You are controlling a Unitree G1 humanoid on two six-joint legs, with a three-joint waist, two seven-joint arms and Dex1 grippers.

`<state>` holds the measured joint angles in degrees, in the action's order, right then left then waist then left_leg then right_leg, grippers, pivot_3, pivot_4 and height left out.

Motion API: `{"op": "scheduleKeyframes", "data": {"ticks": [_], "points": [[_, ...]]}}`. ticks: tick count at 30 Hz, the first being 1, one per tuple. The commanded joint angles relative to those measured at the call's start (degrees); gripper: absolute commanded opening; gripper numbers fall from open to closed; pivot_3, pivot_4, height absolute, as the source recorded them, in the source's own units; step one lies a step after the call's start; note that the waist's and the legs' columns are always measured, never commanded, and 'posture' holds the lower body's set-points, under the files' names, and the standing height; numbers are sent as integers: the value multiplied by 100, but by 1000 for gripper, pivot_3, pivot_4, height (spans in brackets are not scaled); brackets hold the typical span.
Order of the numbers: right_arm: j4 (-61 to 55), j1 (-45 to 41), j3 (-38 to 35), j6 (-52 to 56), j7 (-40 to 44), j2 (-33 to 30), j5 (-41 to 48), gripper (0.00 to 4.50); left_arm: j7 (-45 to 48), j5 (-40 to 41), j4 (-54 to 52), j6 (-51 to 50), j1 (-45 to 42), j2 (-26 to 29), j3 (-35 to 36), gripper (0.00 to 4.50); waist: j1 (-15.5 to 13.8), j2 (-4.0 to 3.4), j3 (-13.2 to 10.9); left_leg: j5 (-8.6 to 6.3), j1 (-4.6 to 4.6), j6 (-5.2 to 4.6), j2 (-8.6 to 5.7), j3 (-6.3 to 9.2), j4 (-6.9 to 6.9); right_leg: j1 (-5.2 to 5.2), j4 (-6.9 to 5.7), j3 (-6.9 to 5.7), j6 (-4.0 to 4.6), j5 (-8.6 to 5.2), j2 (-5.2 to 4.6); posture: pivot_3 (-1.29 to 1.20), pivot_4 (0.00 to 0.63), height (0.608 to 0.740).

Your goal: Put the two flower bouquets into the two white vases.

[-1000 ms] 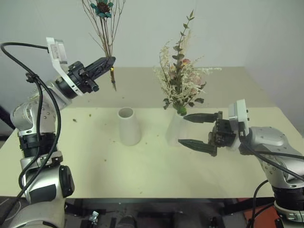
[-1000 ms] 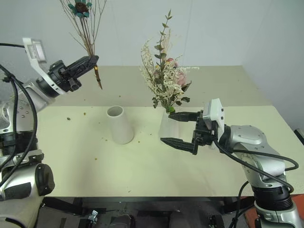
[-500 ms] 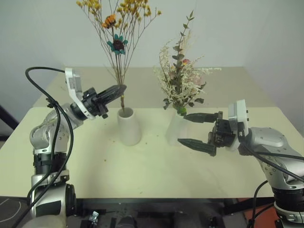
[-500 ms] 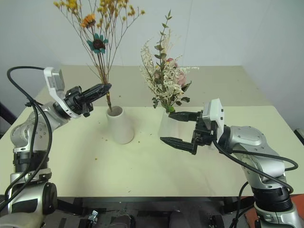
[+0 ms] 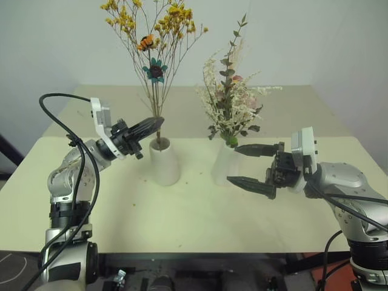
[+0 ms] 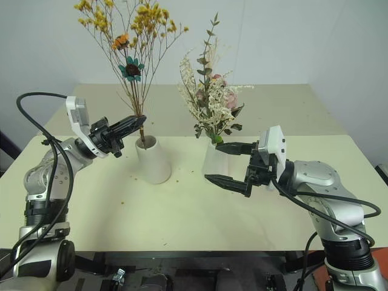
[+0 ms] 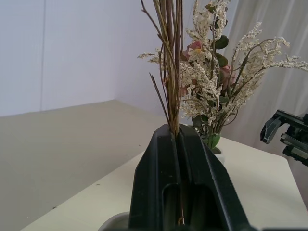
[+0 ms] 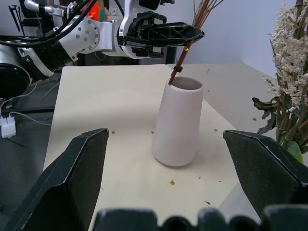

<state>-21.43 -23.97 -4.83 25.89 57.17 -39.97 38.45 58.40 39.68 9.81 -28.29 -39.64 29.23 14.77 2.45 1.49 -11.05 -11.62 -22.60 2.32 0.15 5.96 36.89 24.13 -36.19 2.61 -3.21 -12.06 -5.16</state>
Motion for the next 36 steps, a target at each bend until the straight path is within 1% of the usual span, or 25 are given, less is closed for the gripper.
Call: {"op": "scheduleKeyframes", "data": {"ticks": [1,14,23,29,32,36], "points": [[-227,-17,-136,36,-50,-49,110,4500,-161,-94,140,169,-59,-26,54,28,1,0,0,0,2,0,0,0,0,-2,0,0,-8,-5,0,0,150,740],[-354,64,-140,92,-172,-6,144,4500,5,173,285,-133,-398,184,111,28,-2,0,0,0,8,0,0,0,-1,-7,0,0,-9,-5,0,0,150,740],[-354,80,-145,58,-199,7,119,4500,90,361,168,-496,-533,274,120,28,4,1,0,0,2,0,0,0,-1,-2,1,0,-9,-6,0,0,150,740],[-366,115,-147,52,-229,21,131,4500,-83,-117,296,28,-423,121,-81,28,-5,1,0,0,3,0,0,0,-1,-3,2,0,-9,-6,0,0,150,740],[-398,146,-156,60,-255,18,154,4500,-236,-428,453,445,-328,-63,-179,28,-15,1,0,0,3,0,0,0,-1,-4,3,0,-9,-5,-1,0,150,740],[-444,195,-177,74,-289,8,174,4500,-351,-599,600,717,-292,-238,-197,28,-9,1,0,0,2,0,0,0,-1,-2,3,0,-8,-5,0,0,150,740]]}}
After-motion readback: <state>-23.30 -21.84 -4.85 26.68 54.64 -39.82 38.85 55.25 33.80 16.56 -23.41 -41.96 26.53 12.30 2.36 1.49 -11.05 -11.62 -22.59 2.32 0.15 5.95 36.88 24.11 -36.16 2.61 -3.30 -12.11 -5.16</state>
